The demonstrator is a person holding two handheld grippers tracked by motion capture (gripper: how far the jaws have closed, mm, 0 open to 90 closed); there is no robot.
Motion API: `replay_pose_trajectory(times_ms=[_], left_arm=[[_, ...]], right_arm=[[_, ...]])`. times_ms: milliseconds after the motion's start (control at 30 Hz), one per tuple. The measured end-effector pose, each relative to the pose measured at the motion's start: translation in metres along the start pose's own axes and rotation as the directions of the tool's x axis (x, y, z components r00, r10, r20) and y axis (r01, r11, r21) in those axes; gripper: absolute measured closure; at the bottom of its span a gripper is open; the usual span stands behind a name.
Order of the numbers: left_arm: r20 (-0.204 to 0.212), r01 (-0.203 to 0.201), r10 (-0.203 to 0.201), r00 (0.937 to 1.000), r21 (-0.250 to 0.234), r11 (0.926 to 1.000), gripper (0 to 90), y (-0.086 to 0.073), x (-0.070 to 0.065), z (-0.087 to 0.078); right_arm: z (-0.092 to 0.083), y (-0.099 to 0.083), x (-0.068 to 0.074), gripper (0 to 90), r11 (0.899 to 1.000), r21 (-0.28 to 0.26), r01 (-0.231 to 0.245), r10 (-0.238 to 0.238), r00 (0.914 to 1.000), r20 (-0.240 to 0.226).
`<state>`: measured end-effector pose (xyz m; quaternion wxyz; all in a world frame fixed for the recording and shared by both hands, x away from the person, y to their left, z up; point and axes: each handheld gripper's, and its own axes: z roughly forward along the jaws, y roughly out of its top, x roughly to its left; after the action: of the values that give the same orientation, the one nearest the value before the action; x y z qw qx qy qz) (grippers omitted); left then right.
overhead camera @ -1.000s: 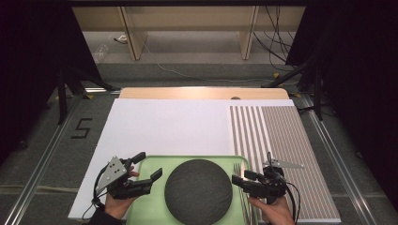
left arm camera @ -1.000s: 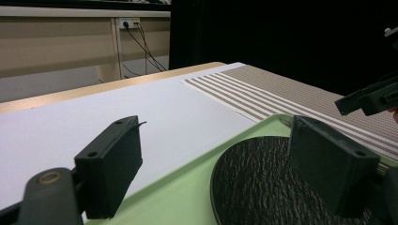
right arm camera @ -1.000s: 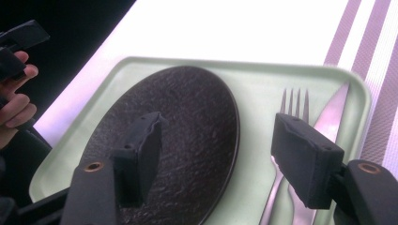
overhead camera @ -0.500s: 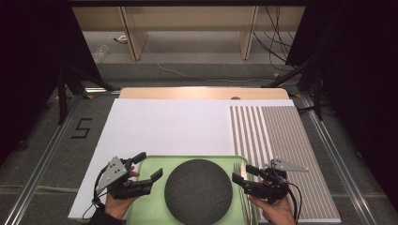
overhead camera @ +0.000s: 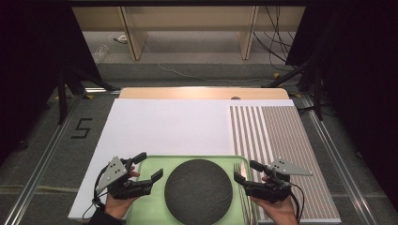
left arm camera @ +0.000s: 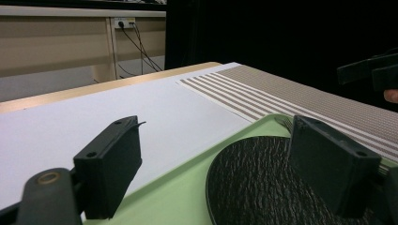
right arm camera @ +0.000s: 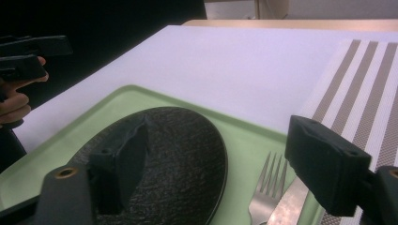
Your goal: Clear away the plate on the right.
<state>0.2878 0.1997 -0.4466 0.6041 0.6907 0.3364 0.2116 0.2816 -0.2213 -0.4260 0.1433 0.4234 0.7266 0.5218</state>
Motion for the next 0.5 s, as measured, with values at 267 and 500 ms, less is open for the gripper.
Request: replay_pose_trajectory(times_ms=[267, 500], left_arm=[[0.006, 0.001, -0.001, 1.0000, 0.004, 1.0000, 16.9, -0.0002, 0.0000, 0.0001], [0.016, 0.000, 0.000, 0.9999, 0.010, 1.0000, 16.7, -0.0004, -0.0005, 0.0003]], right_arm=[[-0.0027, 0.0014, 0.0008, 16.2, 0.999, -0.010, 0.033, -0.032, 0.9991, 0.028], [-0.0078, 0.0031, -0.0011, 15.8, 0.998, -0.035, 0.044, -0.042, 0.9979, 0.050]])
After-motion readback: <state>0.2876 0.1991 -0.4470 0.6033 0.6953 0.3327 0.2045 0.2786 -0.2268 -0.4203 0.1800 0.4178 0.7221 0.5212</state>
